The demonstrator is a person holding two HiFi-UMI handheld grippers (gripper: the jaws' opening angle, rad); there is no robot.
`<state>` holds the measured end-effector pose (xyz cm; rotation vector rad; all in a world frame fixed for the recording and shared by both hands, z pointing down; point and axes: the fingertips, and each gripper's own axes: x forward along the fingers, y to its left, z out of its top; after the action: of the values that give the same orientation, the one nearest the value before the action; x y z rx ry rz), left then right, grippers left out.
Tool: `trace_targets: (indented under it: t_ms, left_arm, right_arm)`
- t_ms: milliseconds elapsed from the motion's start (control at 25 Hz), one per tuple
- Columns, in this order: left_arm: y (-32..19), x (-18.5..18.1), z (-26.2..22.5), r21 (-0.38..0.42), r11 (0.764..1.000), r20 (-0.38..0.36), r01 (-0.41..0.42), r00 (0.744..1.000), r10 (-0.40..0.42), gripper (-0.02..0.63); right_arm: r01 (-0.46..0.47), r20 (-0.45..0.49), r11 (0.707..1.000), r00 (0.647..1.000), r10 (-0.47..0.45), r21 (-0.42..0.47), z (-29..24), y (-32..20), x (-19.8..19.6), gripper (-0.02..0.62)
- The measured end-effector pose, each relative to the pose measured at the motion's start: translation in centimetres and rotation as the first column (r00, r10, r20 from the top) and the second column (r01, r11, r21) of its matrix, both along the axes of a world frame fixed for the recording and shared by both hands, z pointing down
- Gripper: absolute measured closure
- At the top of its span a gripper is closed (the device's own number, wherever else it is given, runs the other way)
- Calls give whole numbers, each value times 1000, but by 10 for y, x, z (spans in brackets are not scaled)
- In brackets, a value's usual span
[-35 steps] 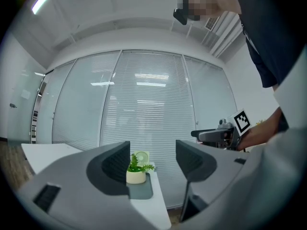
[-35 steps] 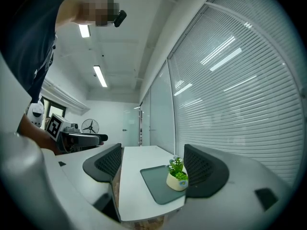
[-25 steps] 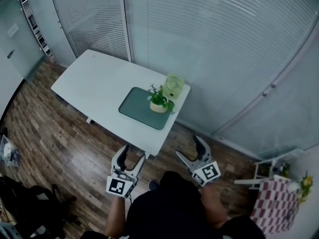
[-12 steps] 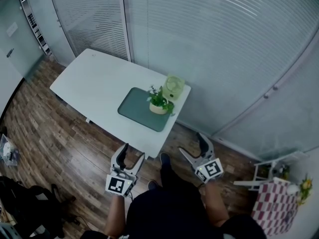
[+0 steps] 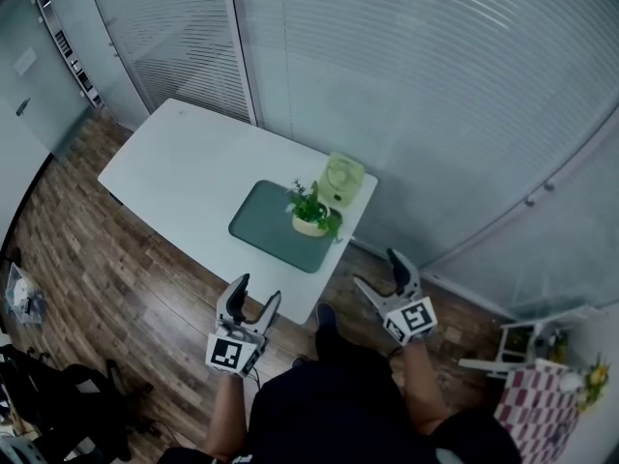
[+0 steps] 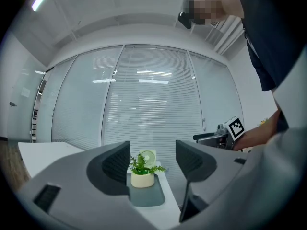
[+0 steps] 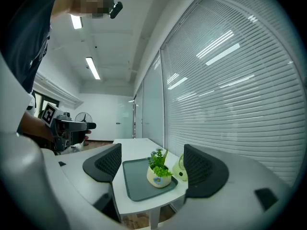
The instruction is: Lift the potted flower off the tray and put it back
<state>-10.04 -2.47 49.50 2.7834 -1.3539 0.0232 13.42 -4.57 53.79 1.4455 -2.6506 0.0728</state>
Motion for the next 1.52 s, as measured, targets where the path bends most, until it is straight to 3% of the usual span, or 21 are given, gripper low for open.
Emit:
trace_targets:
  t_ms: [480, 1040, 1240, 1520]
  left_arm:
    - [-62, 11, 17, -28, 1000, 48, 14, 999, -13, 330]
    - [-113, 28, 54, -102, 994, 41, 29, 999, -25, 330]
    - [-124, 36, 80, -148, 989, 69, 10, 998, 1, 330]
    - [-133, 38, 121, -195, 981, 168, -12, 985, 46, 330]
  right_arm:
    - [12, -32, 999, 999, -14, -50, 23, -77, 8, 224]
    - [85, -107, 987, 989, -99, -135, 79, -127, 11, 224]
    - [118, -126, 970, 981, -147, -213, 117, -129, 12, 224]
    - [167, -177, 942, 958, -225, -291, 154, -131, 12, 224]
